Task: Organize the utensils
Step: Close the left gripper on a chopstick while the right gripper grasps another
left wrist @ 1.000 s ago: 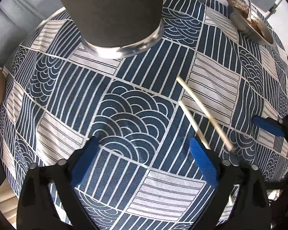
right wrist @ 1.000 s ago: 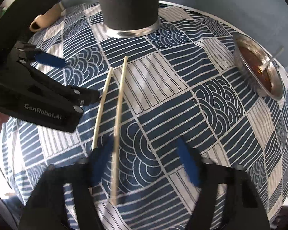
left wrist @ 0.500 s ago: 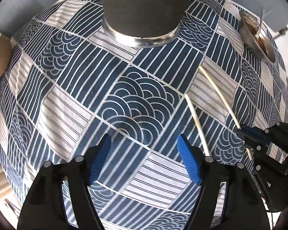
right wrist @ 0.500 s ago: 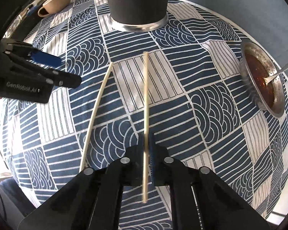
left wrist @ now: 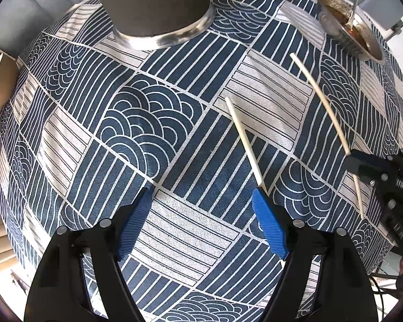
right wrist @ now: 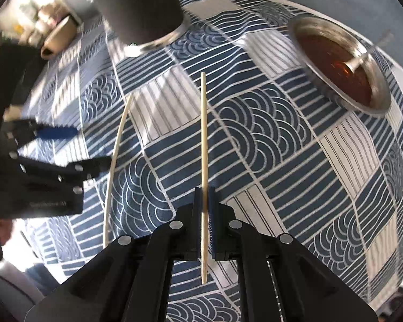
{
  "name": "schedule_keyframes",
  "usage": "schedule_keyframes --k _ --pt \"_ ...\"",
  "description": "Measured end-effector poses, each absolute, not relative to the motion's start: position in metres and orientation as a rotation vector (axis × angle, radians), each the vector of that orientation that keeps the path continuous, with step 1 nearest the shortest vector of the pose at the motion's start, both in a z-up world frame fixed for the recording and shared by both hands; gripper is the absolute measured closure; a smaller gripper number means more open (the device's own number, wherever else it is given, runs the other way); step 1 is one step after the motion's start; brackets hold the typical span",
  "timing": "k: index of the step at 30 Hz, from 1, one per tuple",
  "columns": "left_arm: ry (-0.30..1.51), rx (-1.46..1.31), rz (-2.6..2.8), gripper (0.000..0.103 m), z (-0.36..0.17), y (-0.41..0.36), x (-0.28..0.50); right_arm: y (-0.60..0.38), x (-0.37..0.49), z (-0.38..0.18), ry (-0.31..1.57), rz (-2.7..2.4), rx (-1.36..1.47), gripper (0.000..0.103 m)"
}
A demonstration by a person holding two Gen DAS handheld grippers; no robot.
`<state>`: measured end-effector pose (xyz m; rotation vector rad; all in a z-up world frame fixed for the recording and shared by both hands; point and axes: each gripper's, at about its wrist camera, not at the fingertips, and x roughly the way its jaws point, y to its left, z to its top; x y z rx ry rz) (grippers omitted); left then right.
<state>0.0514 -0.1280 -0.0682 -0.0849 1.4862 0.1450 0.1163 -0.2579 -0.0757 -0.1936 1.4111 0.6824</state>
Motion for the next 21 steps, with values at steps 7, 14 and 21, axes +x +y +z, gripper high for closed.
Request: schedule_keyframes --k 7,14,21 --pt "1.503 -0.121 0.118 0.055 -0.054 -0.118 0.037 -0.274 0.117 -0.074 1.397 0.681 -0.098 0.098" --pt "1.51 -0.218 0.142 0.035 -0.038 -0.107 0.046 -0.275 0.115 -0.074 1.387 0.713 -0.091 0.098" --pt "1.567 -0.072 0.135 0.042 -0.053 -0.158 0.06 -0.283 0.12 -0.067 1.351 0.676 -0.057 0.098"
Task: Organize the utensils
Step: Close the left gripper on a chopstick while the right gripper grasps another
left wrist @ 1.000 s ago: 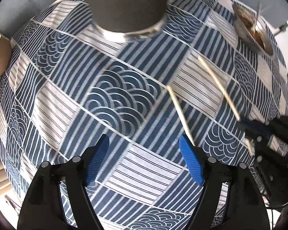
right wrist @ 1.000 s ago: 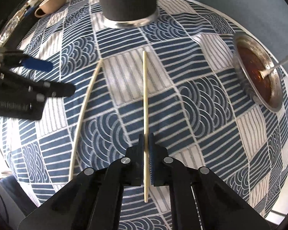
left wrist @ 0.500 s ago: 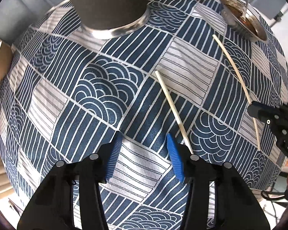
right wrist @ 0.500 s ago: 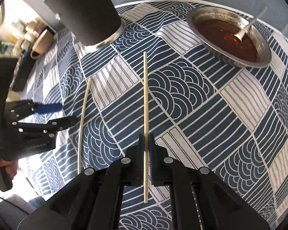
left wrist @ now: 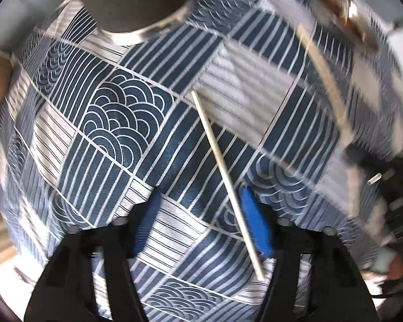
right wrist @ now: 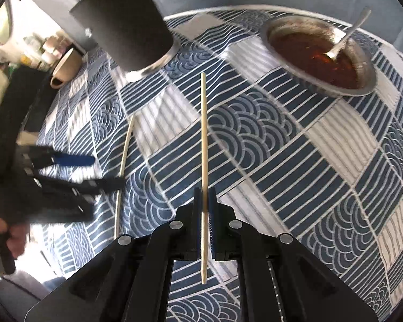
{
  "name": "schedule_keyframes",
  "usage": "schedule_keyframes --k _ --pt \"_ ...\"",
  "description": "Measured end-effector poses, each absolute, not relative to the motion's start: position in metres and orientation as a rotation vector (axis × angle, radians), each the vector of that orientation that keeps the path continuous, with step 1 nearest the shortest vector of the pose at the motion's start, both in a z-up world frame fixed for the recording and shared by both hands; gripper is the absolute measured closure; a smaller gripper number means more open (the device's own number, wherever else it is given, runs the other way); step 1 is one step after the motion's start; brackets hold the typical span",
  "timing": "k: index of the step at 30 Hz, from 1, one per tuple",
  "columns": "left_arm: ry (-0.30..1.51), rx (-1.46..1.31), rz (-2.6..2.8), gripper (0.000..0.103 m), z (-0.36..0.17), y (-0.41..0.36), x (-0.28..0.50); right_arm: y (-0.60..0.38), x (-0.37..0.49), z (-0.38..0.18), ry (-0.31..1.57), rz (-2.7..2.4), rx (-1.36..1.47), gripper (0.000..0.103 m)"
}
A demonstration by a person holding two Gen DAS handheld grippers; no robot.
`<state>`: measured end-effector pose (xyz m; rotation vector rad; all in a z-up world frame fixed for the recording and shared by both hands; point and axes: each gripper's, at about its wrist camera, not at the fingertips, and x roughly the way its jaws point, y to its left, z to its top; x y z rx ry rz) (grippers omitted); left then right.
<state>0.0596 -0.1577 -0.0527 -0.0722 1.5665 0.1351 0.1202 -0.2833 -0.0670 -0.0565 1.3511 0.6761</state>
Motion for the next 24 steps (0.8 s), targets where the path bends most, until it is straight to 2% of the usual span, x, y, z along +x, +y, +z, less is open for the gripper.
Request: schedule_keyframes --k 5,7,8,9,10,12,13,24 --pt "1.503 -0.042 0.079 0.057 -0.046 -0.163 0.045 -0.292 0.126 -0.064 1.343 0.656 -0.028 0.098" --pt "1.488 -0.042 0.066 0.074 -0.046 -0.141 0.028 -0.292 0.127 -0.063 1.339 0.653 -0.029 0.098" --pt "1.483 -0.05 0.063 0.079 -0.042 -0.131 0.026 -0.292 0.126 -0.063 1.336 0.654 -0.031 0.098" --pt "1.484 -0.065 0.063 0.09 -0.038 -0.12 0.023 -0.291 0.127 -0.062 1.335 0.655 -0.032 0.098" --pt "1.486 -0.077 0.063 0.094 -0.037 -0.107 0.021 -0.291 0.127 -0.061 1.333 0.656 -0.032 0.098" --pt "1.496 -0.132 0.04 0.097 -0.032 -0.088 0.019 -0.288 0.127 -0.059 1.326 0.661 -0.035 0.098" --pt "1.497 -0.146 0.031 0.102 -0.03 -0.084 0.017 -0.287 0.128 -0.058 1.323 0.662 -0.035 0.098" --pt "1.502 -0.209 0.068 0.103 0.001 -0.007 0.0 -0.277 0.135 -0.039 1.281 0.702 0.04 0.098"
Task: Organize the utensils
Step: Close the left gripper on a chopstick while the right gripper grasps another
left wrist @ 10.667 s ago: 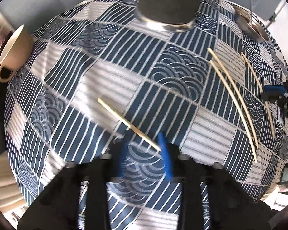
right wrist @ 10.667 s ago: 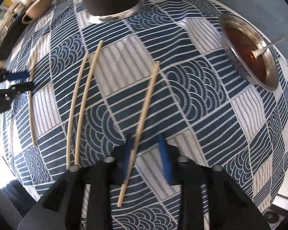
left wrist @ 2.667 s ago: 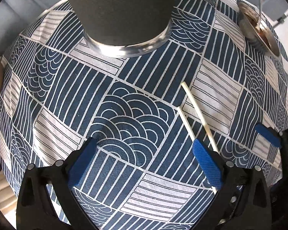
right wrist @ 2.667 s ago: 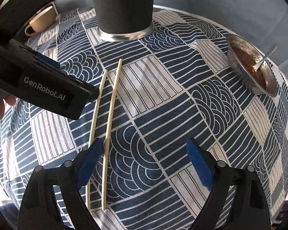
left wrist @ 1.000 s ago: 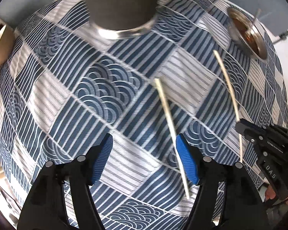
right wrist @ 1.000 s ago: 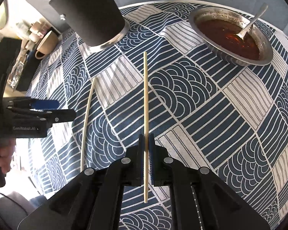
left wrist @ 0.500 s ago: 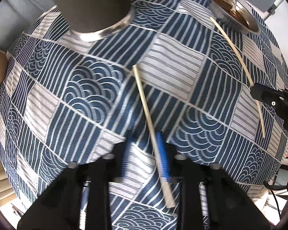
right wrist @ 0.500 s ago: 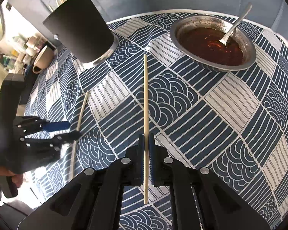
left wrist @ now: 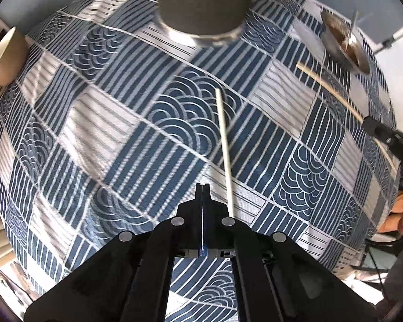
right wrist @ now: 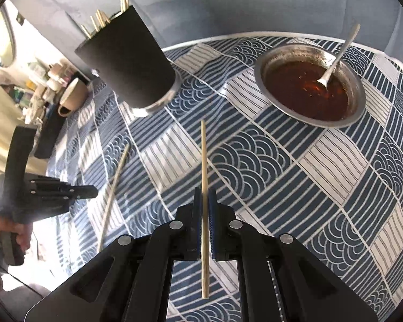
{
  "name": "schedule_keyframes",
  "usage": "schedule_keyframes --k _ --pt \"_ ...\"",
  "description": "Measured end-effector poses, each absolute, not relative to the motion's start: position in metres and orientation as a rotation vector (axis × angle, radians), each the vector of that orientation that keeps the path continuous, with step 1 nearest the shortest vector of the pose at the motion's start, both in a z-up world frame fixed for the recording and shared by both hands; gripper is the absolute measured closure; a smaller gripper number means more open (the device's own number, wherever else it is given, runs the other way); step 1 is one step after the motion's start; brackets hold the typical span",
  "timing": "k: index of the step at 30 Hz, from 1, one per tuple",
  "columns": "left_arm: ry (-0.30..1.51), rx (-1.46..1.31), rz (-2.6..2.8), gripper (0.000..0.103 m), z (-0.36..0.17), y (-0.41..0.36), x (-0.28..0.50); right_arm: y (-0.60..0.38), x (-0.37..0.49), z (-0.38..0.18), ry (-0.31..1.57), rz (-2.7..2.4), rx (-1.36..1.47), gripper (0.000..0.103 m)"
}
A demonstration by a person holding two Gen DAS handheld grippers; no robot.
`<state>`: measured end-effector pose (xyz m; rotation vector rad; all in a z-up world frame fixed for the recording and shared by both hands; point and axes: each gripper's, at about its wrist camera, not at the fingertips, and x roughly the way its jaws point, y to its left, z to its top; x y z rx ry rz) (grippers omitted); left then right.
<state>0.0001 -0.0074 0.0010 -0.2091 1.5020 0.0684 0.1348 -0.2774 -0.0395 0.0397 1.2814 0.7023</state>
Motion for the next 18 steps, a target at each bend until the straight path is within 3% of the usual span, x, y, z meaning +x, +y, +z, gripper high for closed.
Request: schedule_keyframes --k 8,10,14,15,16,18 --pt "1.5 -0.187 -0.011 0.101 0.008 -0.027 0.012 -0.256 0.125 -0.057 1.341 0.699 -0.099 0.095" --pt "1.511 -0.166 -0.027 0.082 0.003 -0.035 0.013 -0.255 0.119 -0.065 1.37 0.695 -0.141 0.094" --pt "1.519 -0.132 -0.013 0.072 -0.019 -0.045 0.03 -0.255 0.12 -0.074 1.392 0.673 -0.169 0.094" --pt "1.523 -0.119 0.002 0.063 -0.023 -0.048 0.035 -0.253 0.123 -0.076 1.398 0.669 -0.174 0.094" --pt "1.528 -0.107 0.02 0.06 -0.025 -0.047 0.038 -0.251 0.125 -0.078 1.404 0.667 -0.184 0.091" --pt "1.543 -0.111 0.033 0.058 -0.029 -0.046 0.041 -0.244 0.128 -0.079 1.407 0.664 -0.223 0.072"
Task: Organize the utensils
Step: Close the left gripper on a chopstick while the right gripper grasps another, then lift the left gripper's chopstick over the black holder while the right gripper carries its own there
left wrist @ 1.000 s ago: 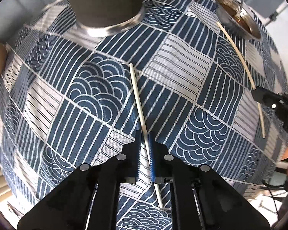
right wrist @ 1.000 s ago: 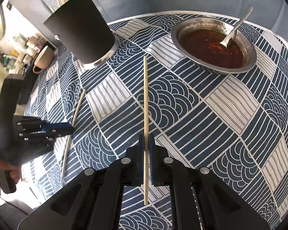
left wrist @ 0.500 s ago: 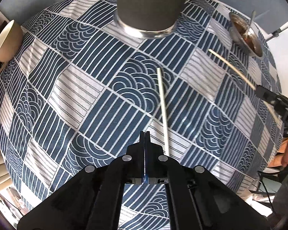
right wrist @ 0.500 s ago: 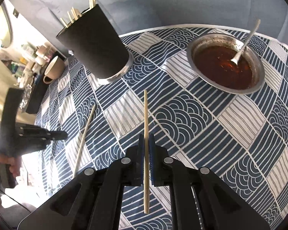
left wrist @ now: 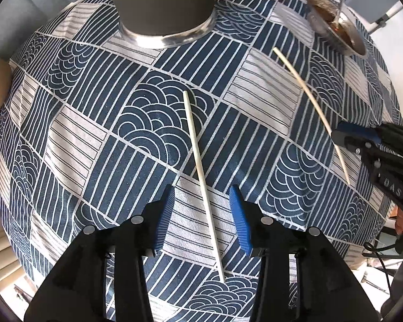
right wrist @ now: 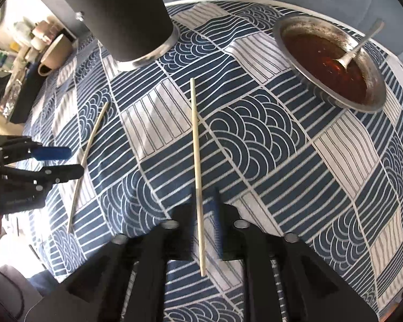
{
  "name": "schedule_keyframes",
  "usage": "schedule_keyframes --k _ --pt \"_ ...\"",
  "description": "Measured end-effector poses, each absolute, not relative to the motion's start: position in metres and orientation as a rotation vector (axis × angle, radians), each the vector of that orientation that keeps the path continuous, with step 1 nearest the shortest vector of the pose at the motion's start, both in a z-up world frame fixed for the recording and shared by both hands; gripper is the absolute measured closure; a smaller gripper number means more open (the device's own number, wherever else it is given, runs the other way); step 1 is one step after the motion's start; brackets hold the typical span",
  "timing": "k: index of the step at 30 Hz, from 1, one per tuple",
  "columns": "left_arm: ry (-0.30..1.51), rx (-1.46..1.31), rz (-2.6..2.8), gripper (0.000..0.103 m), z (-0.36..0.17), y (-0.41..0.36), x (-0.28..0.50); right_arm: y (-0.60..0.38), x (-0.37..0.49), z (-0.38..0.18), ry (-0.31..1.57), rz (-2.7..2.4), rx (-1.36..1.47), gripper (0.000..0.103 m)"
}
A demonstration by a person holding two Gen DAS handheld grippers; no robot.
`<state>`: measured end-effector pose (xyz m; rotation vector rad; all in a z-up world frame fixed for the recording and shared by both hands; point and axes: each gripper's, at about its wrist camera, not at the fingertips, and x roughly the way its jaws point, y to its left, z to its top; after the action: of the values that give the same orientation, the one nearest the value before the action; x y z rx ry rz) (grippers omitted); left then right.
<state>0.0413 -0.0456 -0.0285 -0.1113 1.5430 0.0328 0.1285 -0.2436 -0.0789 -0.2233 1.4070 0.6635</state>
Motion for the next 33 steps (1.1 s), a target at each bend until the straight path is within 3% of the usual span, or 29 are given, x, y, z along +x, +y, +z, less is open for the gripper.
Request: schedule_keyframes --k 3,8,11,14,15,16,18,19,22,33 --pt "1.556 -0.107 0.06 0.04 -0.044 -0.059 0.055 -0.232 0.131 -0.076 1.39 0.677 -0.272 0.072" --pt "1.529 -0.056 0.1 0.032 -0.067 -0.071 0.073 -0.211 0.132 -0.084 1.38 0.643 -0.394 0.072" --pt "1.474 -0.028 0.075 0.033 -0.066 -0.075 0.074 -0.208 0.132 -0.085 1.374 0.635 -0.406 0.072" --pt "1.452 -0.035 0.078 0.053 -0.061 -0.069 0.071 -0.206 0.131 -0.084 1.363 0.653 -0.43 0.076" --pt "1.446 -0.045 0.086 0.065 -0.059 -0.065 0.071 -0.208 0.131 -0.084 1.362 0.66 -0.417 0.077" --pt "1.443 -0.059 0.092 0.076 -0.058 -0.058 0.071 -0.211 0.132 -0.084 1.356 0.662 -0.407 0.08" --pt "1.446 -0.076 0.088 0.087 -0.058 -0.049 0.071 -0.22 0.137 -0.083 1.355 0.653 -0.38 0.096" --pt "1.449 -0.085 0.085 0.092 -0.057 -0.045 0.071 -0.225 0.139 -0.084 1.353 0.645 -0.362 0.099" --pt "1.466 -0.195 0.074 0.098 -0.058 -0.025 0.073 -0.235 0.143 -0.083 1.361 0.655 -0.3 0.099" --pt "1.405 -0.56 0.024 0.099 -0.041 0.025 0.061 -0.28 0.125 -0.087 1.46 0.834 0.319 0.098"
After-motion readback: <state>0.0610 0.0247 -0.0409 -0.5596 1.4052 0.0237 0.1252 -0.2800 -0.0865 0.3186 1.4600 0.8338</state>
